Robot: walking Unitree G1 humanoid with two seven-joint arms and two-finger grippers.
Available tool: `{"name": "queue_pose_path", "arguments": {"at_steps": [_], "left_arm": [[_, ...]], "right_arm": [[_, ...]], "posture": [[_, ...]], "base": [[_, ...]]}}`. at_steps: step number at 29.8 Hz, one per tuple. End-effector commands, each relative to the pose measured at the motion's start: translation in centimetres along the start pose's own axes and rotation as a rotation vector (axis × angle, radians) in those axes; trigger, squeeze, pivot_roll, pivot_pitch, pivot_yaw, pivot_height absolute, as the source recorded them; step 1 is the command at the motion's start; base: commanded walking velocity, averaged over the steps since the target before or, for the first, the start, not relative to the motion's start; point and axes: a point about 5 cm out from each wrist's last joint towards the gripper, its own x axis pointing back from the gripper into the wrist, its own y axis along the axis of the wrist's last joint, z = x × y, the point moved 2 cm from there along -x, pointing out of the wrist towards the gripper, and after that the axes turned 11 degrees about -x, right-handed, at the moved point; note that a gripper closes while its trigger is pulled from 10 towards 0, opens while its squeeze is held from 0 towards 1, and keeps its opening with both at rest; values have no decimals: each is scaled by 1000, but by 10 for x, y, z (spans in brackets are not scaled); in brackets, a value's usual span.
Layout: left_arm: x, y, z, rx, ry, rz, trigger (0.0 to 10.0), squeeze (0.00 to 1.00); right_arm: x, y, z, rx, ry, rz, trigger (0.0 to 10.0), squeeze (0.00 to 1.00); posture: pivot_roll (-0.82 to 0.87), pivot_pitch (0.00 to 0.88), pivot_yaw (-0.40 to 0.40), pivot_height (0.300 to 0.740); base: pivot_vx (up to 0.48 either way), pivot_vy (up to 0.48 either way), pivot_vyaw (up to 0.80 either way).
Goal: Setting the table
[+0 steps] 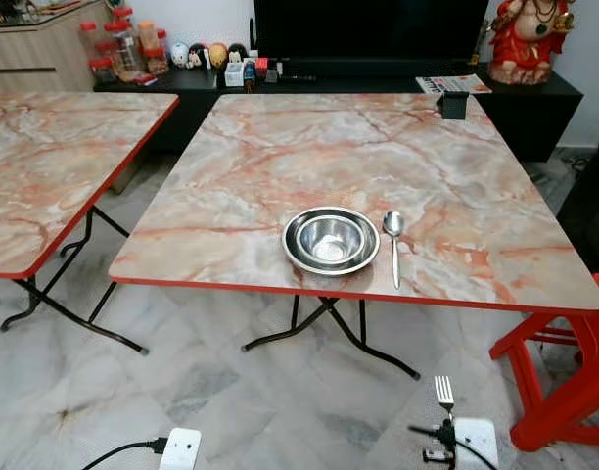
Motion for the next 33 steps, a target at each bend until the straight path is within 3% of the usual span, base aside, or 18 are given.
{"name": "queue_pose_path", "arguments": {"at_steps": [1,6,10,12,13,14,17,20,25,28,33], "left_arm": [[1,-7,3,-12,-3,20,10000,0],[1,-7,4,-20,-3,20,10000,0],[1,-5,7,-29,0,15,10000,0],[1,-5,7,-29,0,15,10000,0],[1,-5,7,-38,-1,15,10000,0],[0,-3,7,-43,-4,12,10000,0],[0,0,5,-31,-1,4,10000,0],[0,2,5,-13,5,-7,10000,0],[0,2,5,-7,10,-6,10000,0],[-1,4,5,-4,15,-10,10000,0],[-1,6,6,-2,19,-14,10000,0]], "right_arm": [[3,13,-3,41,-12,-94,10000,0],[10,26,-3,37,-4,-176,10000,0],[12,62,3,73,29,-331,10000,0],[12,62,3,73,29,-331,10000,0],[7,81,10,74,50,-392,10000,0],[-8,116,26,51,98,-481,10000,0],[-18,139,37,41,106,-535,10000,0],[-27,156,44,-11,108,-547,10000,0],[-39,174,53,-6,115,-548,10000,0],[-52,199,62,-56,131,-572,10000,0],[-57,210,64,-90,137,-574,10000,0]], "posture": [[-131,0,31,740],[-135,0,38,740],[-147,0,50,740],[-147,0,50,740],[-147,0,50,740],[-139,0,44,740],[-130,0,38,740],[-123,0,32,740],[-122,0,32,740],[-118,0,30,740],[-113,0,23,740]], "base": [[0,0,0],[0,0,0],[0,0,0],[0,0,0],[0,0,0],[0,0,0],[0,0,0],[0,0,0],[0,0,0],[0,0,-144],[0,0,-566]]}}
